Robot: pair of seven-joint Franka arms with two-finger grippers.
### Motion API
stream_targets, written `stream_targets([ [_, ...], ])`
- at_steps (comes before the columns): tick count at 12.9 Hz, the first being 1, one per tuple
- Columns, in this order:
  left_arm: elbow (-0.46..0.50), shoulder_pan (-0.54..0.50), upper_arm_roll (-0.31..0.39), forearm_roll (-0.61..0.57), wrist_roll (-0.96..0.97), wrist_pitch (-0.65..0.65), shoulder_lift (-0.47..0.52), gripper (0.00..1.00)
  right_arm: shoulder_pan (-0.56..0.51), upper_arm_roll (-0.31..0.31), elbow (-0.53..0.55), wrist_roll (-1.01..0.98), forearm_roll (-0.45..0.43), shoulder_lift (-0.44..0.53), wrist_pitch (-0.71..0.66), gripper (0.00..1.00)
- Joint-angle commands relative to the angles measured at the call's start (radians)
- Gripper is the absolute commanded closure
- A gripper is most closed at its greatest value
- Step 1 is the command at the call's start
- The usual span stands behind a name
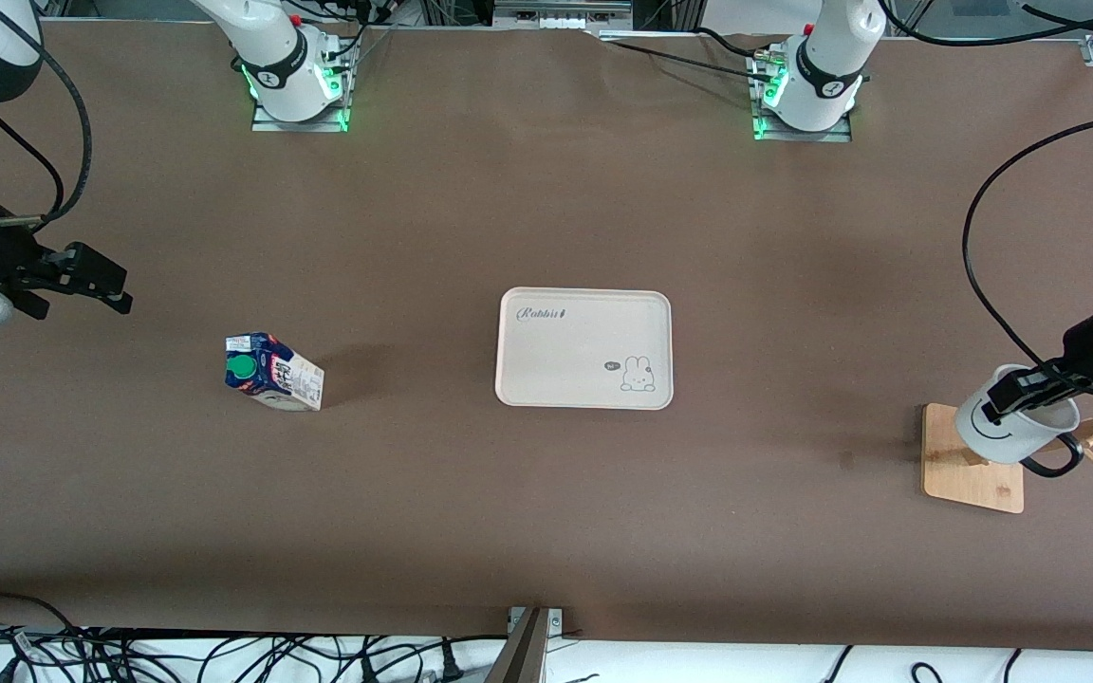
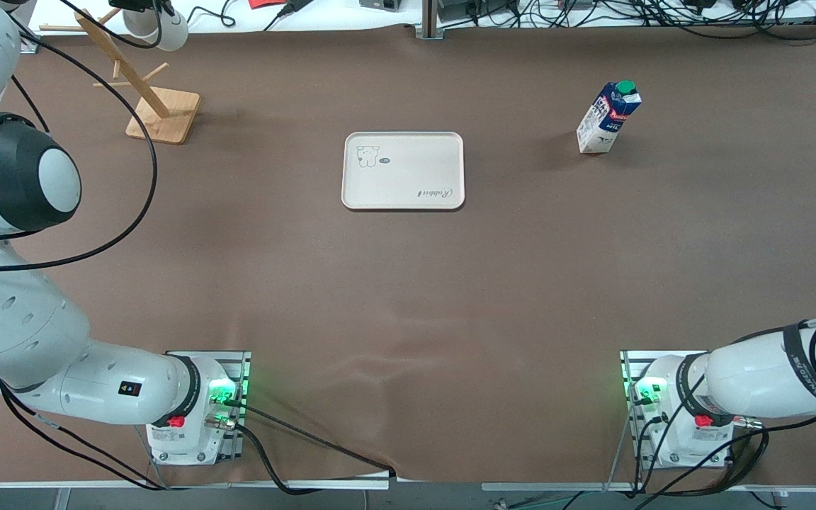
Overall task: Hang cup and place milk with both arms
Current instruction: 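Hook the mug handle onto a stand peg with the left gripper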
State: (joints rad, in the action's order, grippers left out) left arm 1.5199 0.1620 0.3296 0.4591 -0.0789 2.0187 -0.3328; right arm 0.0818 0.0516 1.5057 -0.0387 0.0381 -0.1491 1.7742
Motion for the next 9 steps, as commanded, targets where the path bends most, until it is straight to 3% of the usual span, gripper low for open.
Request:
stream_targets([
  [1, -0.020, -0.001, 0.037, 0.018, -0.042, -0.050, -0.008, 1.00, 0.001, -0.001, 0.002, 0.002, -0.006, 0.005, -0.001, 0.00],
  [9, -0.035, -0.013, 0.063, 0.026, -0.132, -0.060, -0.014, 1.00, 0.001, -0.001, 0.002, 0.002, -0.006, 0.005, -0.002, 0.00],
])
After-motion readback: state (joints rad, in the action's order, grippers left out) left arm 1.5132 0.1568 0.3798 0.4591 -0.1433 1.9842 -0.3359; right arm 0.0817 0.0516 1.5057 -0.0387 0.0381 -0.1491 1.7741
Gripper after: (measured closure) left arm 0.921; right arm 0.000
